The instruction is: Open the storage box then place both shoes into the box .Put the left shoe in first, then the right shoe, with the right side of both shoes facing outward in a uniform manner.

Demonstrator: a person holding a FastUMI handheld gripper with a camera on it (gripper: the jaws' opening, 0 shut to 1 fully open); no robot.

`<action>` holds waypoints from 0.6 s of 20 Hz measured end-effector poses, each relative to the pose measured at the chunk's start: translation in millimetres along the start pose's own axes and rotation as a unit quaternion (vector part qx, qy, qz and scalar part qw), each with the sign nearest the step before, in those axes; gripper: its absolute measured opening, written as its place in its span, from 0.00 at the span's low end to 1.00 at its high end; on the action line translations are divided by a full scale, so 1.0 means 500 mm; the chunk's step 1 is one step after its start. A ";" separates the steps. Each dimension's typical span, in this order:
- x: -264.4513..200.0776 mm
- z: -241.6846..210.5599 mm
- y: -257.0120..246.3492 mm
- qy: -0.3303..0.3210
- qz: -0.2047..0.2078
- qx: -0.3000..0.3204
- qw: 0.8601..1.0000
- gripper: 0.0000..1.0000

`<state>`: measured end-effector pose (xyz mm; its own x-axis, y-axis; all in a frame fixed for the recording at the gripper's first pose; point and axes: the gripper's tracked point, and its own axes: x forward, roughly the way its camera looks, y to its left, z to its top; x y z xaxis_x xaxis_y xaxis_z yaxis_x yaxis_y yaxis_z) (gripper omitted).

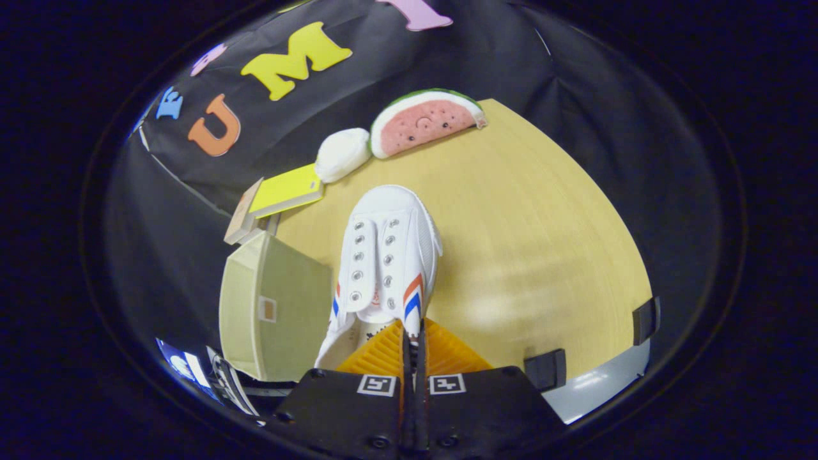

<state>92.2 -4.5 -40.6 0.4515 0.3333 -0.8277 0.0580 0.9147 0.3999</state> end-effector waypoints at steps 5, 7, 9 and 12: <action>-0.032 -0.028 0.234 -0.031 0.019 -0.024 0.999 0.05; -0.024 -0.027 0.316 -0.038 0.010 -0.040 0.998 0.05; -0.003 -0.037 0.390 -0.040 0.010 -0.048 0.998 0.05; 0.039 -0.052 0.456 -0.037 0.001 -0.064 0.997 0.05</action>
<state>90.8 216.5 24.3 0.5155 0.3217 -0.7942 -0.0550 0.9374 0.3440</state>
